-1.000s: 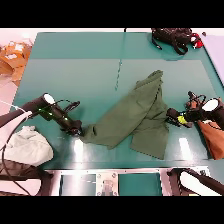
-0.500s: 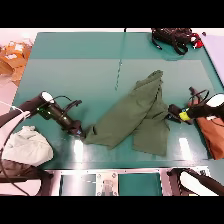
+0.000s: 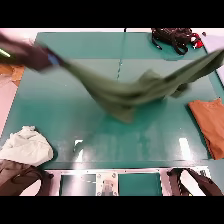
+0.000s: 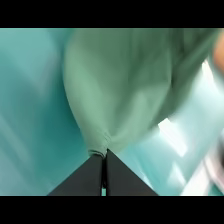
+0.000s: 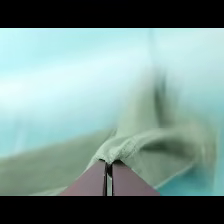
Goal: Fold the shirts.
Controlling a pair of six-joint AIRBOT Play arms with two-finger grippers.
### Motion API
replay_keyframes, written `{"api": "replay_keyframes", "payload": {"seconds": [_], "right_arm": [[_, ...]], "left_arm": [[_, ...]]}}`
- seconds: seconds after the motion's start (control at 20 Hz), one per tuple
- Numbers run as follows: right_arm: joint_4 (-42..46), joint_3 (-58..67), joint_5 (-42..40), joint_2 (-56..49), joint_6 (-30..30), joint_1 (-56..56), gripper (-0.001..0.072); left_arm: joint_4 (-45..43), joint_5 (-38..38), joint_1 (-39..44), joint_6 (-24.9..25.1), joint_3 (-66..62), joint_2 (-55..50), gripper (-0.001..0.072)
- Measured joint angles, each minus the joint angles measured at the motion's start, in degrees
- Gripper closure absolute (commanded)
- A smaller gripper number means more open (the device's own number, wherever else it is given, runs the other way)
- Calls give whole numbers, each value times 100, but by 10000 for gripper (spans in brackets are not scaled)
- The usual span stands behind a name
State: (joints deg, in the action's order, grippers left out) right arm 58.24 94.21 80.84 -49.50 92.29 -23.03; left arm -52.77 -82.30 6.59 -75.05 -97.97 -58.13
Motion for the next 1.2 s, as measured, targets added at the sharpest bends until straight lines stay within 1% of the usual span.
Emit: {"api": "replay_keyframes", "payload": {"seconds": [0.1, 0.2, 0.35, 0.5, 0.6, 0.7, 0.8, 0.9, 1.05, 1.2], "right_arm": [[-33, 938, -74, 164, 127, -175, 687], [-26, 1679, -334, 321, 210, -282, 686], [138, 2236, -776, 592, 280, -354, 686], [332, 2365, -1010, 717, 304, -378, 686], [400, 2118, -1084, 739, 315, -391, 686], [376, 1563, -1134, 739, 313, -391, 686], [258, 802, -1224, 662, 205, -391, 687], [-28, -236, -1467, 472, -39, -391, 686], [-413, -1718, -2072, -42, -520, -389, 686], [-710, -2643, -2767, -1054, -979, -380, 687]], "left_arm": [[-529, 170, 0, -424, -1344, 227, 688], [-1152, 389, 0, -809, -2253, 468, 688], [-1934, 627, 0, -1198, -2874, 809, 688], [-2514, 656, 0, -1357, -3014, 964, 687], [-2774, 651, 0, -1388, -2706, 1012, 688], [-2920, 684, 0, -1370, -2072, 1008, 687], [-3001, 769, 0, -1340, -1250, 896, 688], [-3034, 1005, 2, -1283, -402, 673, 687], [-2959, 1552, 4, -1209, 699, 13, 687], [-2736, 2238, 4, -1108, 1349, -1084, 687]]}}
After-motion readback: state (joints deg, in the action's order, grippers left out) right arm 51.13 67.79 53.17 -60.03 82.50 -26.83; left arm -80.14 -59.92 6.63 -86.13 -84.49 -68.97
